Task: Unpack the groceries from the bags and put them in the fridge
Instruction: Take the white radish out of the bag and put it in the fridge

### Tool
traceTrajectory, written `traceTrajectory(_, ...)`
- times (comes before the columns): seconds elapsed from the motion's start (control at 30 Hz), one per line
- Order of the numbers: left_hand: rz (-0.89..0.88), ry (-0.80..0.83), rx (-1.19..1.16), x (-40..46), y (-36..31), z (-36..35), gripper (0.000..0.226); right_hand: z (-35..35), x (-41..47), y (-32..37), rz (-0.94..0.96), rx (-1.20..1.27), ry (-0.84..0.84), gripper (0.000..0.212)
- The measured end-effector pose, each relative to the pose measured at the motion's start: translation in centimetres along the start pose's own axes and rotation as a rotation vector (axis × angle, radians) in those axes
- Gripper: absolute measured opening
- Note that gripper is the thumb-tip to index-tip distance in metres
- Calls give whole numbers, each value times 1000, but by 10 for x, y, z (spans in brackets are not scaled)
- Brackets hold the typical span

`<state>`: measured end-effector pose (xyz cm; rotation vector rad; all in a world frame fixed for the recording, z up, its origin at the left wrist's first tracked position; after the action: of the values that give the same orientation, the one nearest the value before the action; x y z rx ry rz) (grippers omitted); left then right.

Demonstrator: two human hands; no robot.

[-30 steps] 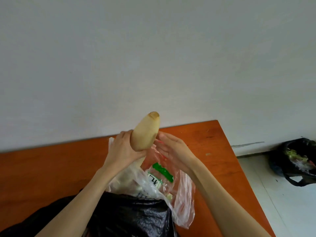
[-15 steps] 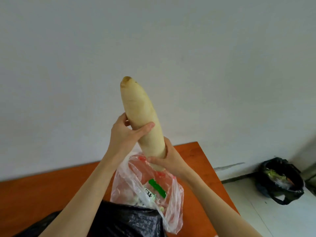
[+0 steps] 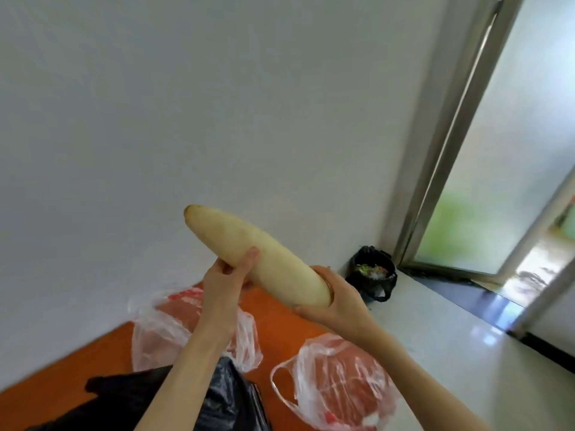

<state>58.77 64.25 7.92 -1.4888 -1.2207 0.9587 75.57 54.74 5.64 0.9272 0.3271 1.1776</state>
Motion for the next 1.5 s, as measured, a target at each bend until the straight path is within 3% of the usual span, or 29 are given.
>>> traceTrajectory(0.2, 84, 216, -43, -77, 31, -98, 32, 94, -96, -49, -136, -121, -157, 64)
traceTrajectory(0.33, 85, 426, 14, -143, 34, -175, 72, 165, -168, -76, -243, -120, -297, 66)
traceTrajectory(0.37, 92, 466, 19, -161, 36, -195, 73, 185, -188, -82, -271, -116, -337, 65)
traceTrajectory(0.53, 138, 637, 7, -279, 53, -302, 40, 292, -307, -120, -396, -135, -532, 70)
traceTrajectory(0.7, 178, 829, -53, -411, 76, -395, 31, 389, -430, -152, -465, -138, -659, 63)
traceTrajectory(0.8, 195, 965, -37, -500, 89, -449, 46, 450, -513, -164, -516, -187, -755, 55)
traceTrajectory(0.93, 198, 1127, -47, -587, 87, -516, 83, 518, -591, -170, -559, -247, -874, 58)
traceTrajectory(1.13, 187, 1367, -89, -689, 69, -617, 70, 606, -662, -193, -585, -246, -1081, 54)
traceTrajectory(1.37, 127, 1495, -160, -768, 71, -756, 66, 723, -702, -238, -587, -285, -1294, 57)
traceTrajectory(1.5, 122, 1559, -257, -798, 66, -842, 79, 801, -702, -264, -544, -286, -1374, 56)
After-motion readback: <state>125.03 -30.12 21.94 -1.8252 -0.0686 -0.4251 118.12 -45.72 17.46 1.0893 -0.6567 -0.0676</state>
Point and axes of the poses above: each hand's wrist, its own x-axis towards the middle knuckle, its own z-axis out of the back of the hand, y = z × x, the point moved 8 cm from there along x, towards the middle knuckle, and after that the axes turned 5 degrees about -y, right-handed, at the moved point
